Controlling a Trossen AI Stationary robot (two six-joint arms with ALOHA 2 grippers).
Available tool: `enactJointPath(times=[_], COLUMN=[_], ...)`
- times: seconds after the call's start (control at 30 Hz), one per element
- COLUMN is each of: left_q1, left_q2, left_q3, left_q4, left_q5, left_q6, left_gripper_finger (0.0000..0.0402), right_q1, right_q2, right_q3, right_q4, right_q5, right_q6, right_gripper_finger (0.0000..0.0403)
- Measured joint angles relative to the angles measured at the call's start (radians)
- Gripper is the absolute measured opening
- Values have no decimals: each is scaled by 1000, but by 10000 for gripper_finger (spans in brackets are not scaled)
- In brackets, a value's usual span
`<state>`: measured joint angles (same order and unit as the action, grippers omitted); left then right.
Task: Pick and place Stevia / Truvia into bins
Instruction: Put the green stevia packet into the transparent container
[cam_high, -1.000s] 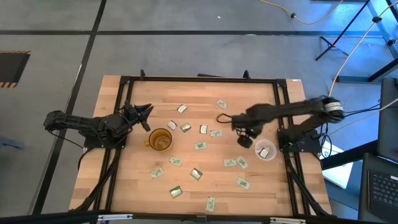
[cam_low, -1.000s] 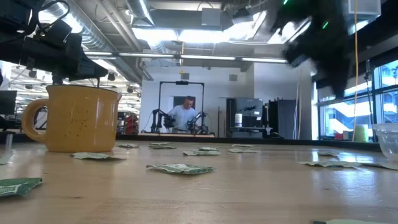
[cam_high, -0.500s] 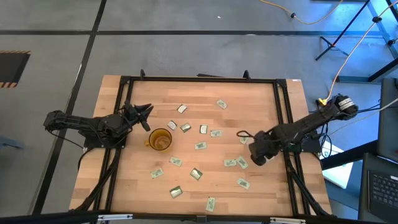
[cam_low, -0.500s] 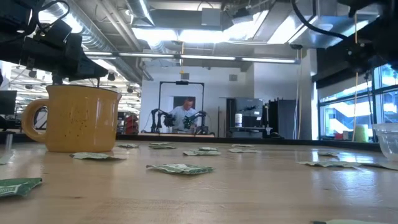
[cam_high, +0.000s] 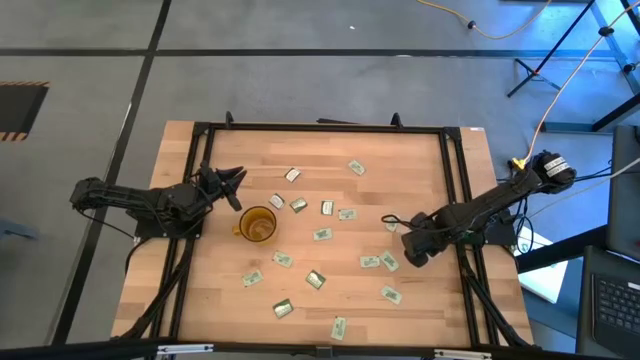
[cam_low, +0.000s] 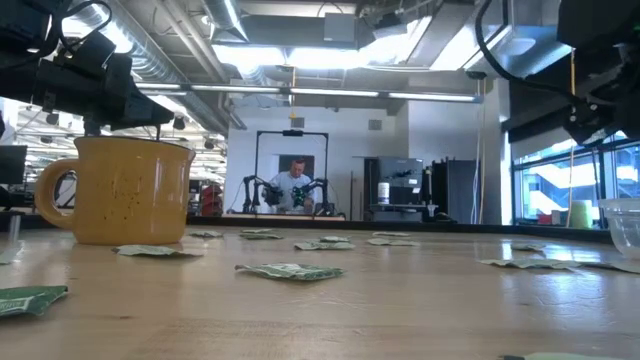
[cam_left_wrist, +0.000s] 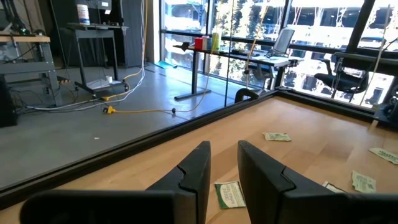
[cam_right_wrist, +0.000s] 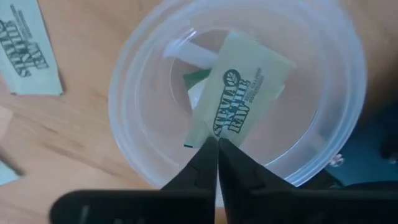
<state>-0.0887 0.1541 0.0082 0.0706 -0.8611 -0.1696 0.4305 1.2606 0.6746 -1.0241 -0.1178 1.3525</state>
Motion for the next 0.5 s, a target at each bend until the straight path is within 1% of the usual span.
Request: enactJointPath(times=[0.17,0.27,0.37,0.5], left_q1=[0,0,0,0], left_q2=[0,0,0,0], left_q3=[0,0,0,0], left_q4=[0,0,0,0], left_q5=[-2,-2,-2,-2], left_q6=[0,0,0,0], left_gripper_finger=[75,75,75,75], right_q1=[-1,-12,-32,-74], right_q2=[0,1,1,1], right_q3=[0,26,75,142], right_q4=[-1,-42,-80,-82], right_q5=[4,5,61,146], right_q6=[1,1,-9,-138], right_gripper_finger=[62,88,102,106])
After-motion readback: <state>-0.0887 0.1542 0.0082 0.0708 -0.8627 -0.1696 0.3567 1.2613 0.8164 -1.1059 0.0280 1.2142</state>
